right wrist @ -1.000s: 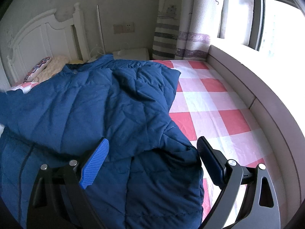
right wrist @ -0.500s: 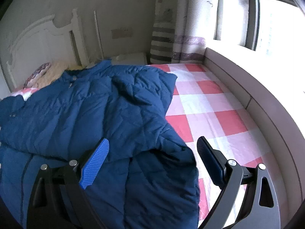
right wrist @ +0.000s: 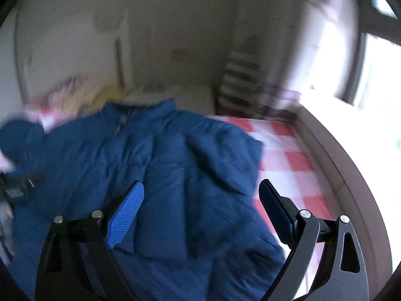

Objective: Fold large clothes

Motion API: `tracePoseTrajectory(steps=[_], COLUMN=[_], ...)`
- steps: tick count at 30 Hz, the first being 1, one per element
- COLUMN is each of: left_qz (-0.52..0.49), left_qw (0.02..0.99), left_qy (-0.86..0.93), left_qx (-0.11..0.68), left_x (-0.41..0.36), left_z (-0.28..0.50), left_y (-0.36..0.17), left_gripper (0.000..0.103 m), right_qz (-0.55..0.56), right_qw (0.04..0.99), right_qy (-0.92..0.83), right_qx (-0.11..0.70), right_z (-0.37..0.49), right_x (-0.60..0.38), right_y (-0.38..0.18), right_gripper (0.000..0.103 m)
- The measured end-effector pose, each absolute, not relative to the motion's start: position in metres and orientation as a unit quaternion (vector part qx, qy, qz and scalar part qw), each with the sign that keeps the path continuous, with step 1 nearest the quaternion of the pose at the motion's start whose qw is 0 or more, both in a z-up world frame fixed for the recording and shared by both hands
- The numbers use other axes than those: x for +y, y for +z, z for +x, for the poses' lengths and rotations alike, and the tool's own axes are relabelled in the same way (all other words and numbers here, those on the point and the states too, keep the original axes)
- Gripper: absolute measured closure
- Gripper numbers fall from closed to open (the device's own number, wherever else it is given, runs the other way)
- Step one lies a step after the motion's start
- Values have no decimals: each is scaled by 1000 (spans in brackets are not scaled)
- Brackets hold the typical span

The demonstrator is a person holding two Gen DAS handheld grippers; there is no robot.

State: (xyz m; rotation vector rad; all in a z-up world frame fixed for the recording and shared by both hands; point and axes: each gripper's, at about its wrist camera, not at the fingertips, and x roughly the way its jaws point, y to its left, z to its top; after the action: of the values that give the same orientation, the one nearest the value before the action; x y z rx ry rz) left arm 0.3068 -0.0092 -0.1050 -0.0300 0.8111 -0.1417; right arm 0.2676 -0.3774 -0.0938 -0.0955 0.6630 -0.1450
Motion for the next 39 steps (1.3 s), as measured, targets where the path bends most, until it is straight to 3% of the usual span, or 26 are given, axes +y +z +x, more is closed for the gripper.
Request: tracePoseTrajectory(steps=[2, 4, 8, 16, 19, 24, 29, 34, 35, 36, 37, 39], left_qz=[-38, -55, -63, -138, -244, -372, -486, -515, -511, -509, -518, -542], left_qw=[918, 918, 917, 913, 902, 878, 820, 806, 809, 811, 805, 799], left_qy=[-81, -89, -92, -122, -113, 24, 130, 129, 132, 124, 103, 99], left_qx=[386, 382, 384, 364, 338, 299, 274, 261, 260, 261, 269, 243], left_x=[-5, 1, 1, 23, 75, 212, 346, 394, 396, 396, 395, 383], left_z=[306, 305, 308, 306, 310, 331, 350, 376, 379, 383, 388, 378], left_y=[-104, -102, -102, -94, -76, -64, -89, -96, -96, -98, -103, -103], left_gripper=[2, 2, 2, 2, 2, 2, 3, 6, 27, 82, 97, 98], right_qz=[-73, -20, 61, -28, -64, -14, -23, -14, -14, -15, -12, -12], right_qw=[923, 907, 900, 937, 902, 905, 907, 909, 909, 909, 909, 909], right_qy=[-74, -69, -113, -72, -59, -48, -52, -48, -47, -48, -47, -46], right_qx=[370, 414, 417, 341, 423, 423, 417, 415, 415, 415, 414, 413], right_z=[287, 300, 297, 310, 337, 339, 337, 330, 330, 331, 331, 331], right_x=[-376, -398, -436, -379, -357, -375, -375, -377, -377, -377, -378, -378], right_y=[-118, -134, -132, -97, -141, -135, -133, -137, -137, -137, -137, -136], right_gripper=[14, 13, 13, 11, 10, 8, 8, 8, 8, 8, 8, 8])
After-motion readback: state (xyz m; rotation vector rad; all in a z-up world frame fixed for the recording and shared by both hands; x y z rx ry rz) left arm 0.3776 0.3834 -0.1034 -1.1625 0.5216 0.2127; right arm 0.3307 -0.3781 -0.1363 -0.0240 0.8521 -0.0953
